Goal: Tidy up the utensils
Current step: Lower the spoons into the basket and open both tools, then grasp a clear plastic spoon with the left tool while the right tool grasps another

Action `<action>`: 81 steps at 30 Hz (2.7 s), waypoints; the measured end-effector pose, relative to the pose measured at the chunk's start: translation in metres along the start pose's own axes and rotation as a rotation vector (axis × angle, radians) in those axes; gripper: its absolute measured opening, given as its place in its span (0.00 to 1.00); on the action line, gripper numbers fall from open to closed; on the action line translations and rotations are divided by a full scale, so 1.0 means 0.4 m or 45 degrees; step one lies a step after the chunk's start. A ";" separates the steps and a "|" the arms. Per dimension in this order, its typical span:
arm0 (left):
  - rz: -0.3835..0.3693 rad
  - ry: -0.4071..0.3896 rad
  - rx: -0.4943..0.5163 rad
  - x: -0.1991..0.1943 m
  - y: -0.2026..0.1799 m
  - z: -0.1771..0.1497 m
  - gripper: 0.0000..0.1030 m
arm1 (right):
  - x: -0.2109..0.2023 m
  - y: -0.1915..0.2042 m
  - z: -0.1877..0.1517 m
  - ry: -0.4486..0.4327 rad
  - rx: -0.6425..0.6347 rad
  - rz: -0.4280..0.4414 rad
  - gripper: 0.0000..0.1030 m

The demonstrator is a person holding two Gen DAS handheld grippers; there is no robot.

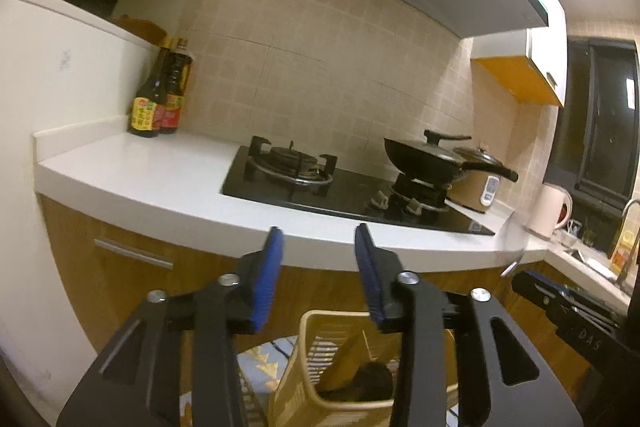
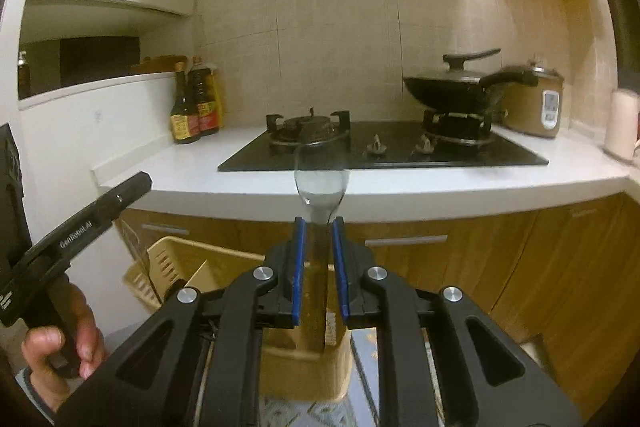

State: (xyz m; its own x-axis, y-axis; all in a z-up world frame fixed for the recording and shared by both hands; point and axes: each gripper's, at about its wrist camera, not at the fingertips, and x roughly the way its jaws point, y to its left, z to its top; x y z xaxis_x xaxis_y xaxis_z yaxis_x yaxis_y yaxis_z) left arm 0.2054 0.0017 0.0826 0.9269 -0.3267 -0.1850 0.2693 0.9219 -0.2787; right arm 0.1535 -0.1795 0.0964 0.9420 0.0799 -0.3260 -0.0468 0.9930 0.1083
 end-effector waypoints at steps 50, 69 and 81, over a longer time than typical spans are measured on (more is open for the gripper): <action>-0.047 1.195 0.224 -0.088 -0.043 -0.419 0.45 | -0.136 0.012 -0.364 0.982 0.290 0.244 0.30; 0.027 1.129 0.207 -0.112 -0.042 -0.406 0.10 | -0.097 0.057 -0.444 1.153 0.280 0.169 0.19; -0.015 1.146 0.039 -0.139 0.060 -0.376 0.10 | -0.086 0.192 -0.457 1.155 -0.176 -0.015 0.18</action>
State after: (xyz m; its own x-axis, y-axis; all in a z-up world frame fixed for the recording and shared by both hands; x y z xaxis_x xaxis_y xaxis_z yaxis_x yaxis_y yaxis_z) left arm 0.1211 0.0107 -0.0554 0.3714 -0.3642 -0.8540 0.2962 0.9183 -0.2628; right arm 0.0570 -0.0903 -0.0556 0.3237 0.0493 -0.9449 -0.1331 0.9911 0.0061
